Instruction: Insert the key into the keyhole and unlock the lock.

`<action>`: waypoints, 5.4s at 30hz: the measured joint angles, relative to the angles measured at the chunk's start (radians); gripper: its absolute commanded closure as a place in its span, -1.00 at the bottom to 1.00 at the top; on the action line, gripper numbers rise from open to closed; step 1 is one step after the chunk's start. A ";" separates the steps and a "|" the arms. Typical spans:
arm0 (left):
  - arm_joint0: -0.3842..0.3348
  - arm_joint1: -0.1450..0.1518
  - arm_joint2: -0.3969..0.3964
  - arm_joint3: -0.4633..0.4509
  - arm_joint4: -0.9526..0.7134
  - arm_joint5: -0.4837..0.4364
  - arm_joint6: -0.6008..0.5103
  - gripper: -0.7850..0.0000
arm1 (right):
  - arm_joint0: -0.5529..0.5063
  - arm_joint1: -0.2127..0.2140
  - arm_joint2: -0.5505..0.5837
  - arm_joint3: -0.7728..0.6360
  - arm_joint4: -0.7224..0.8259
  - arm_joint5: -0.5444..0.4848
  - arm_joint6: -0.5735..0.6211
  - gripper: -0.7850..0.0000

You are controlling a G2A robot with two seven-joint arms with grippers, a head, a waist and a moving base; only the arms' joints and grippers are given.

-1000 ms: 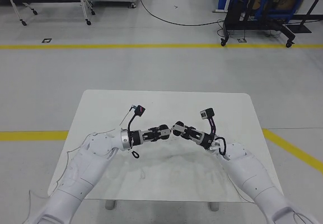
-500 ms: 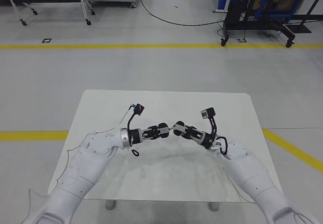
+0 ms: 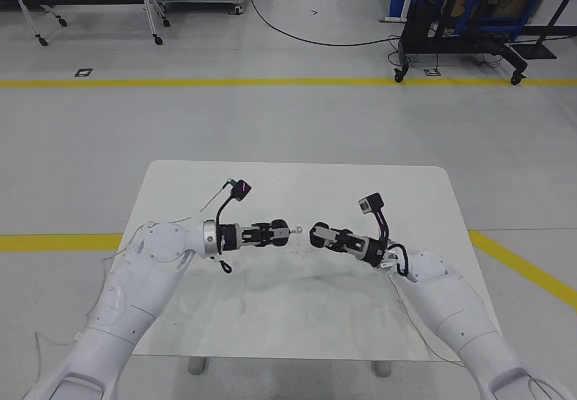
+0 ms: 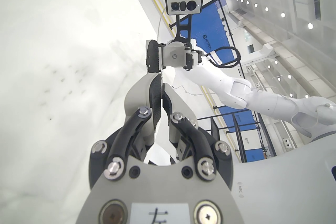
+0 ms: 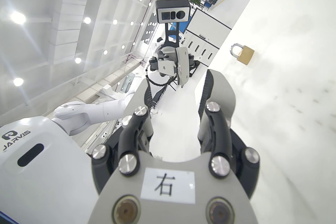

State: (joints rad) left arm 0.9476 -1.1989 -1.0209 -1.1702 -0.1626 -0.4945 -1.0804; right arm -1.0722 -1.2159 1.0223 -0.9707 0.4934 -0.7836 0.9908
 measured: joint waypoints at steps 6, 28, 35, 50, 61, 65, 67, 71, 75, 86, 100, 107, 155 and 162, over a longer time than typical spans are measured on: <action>-0.007 -0.002 0.033 -0.005 0.034 0.001 -0.023 1.00 | 0.007 -0.002 -0.014 0.005 -0.008 0.007 0.037 0.21; -0.026 -0.011 0.089 0.014 0.032 -0.015 -0.010 1.00 | 0.021 -0.003 -0.027 0.028 -0.020 0.025 0.065 0.73; -0.029 -0.011 0.095 0.020 0.031 -0.021 -0.001 1.00 | 0.023 -0.004 -0.031 0.030 -0.020 0.032 0.072 1.00; 0.005 0.020 0.006 -0.005 0.015 0.016 0.017 -1.00 | 0.014 0.006 -0.006 0.017 -0.010 -0.007 0.039 1.00; 0.414 0.145 -0.394 -0.521 0.504 0.178 0.172 -1.00 | 0.010 0.010 0.013 0.018 0.002 -0.031 0.014 1.00; 0.573 0.154 -0.446 -0.684 0.757 0.329 0.282 -1.00 | 0.010 0.010 0.013 0.018 0.002 -0.031 0.014 1.00; 0.570 0.152 -0.419 -0.664 0.847 0.364 0.315 -1.00 | 0.010 0.010 0.013 0.018 0.002 -0.031 0.014 1.00; 0.484 0.139 -0.334 -0.554 0.890 0.389 0.349 -1.00 | 0.010 0.010 0.013 0.018 0.002 -0.031 0.014 1.00; 0.399 0.125 -0.257 -0.477 0.936 0.430 0.372 -1.00 | 0.010 0.010 0.013 0.018 0.002 -0.031 0.014 1.00; 0.281 0.084 -0.056 -0.404 1.162 0.629 0.355 -0.61 | 0.010 0.010 0.013 0.018 0.002 -0.031 0.014 1.00; 0.243 0.065 -0.038 -0.346 1.177 0.657 0.351 0.48 | 0.010 0.010 0.013 0.018 0.002 -0.031 0.014 1.00; 0.228 0.056 -0.019 -0.327 1.186 0.663 0.315 1.00 | 0.010 0.010 0.013 0.018 0.002 -0.031 0.014 1.00; 0.234 0.027 -0.038 -0.288 1.214 0.585 0.391 0.79 | 0.010 0.010 0.013 0.018 0.002 -0.031 0.014 1.00; 0.229 0.020 -0.036 -0.268 1.217 0.585 0.414 1.00 | 0.010 0.010 0.013 0.018 0.002 -0.031 0.014 1.00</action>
State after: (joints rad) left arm 1.1771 -1.1788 -1.0565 -1.4383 1.0545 0.0910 -0.6665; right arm -1.0625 -1.2062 1.0351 -0.9524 0.4958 -0.8150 1.0050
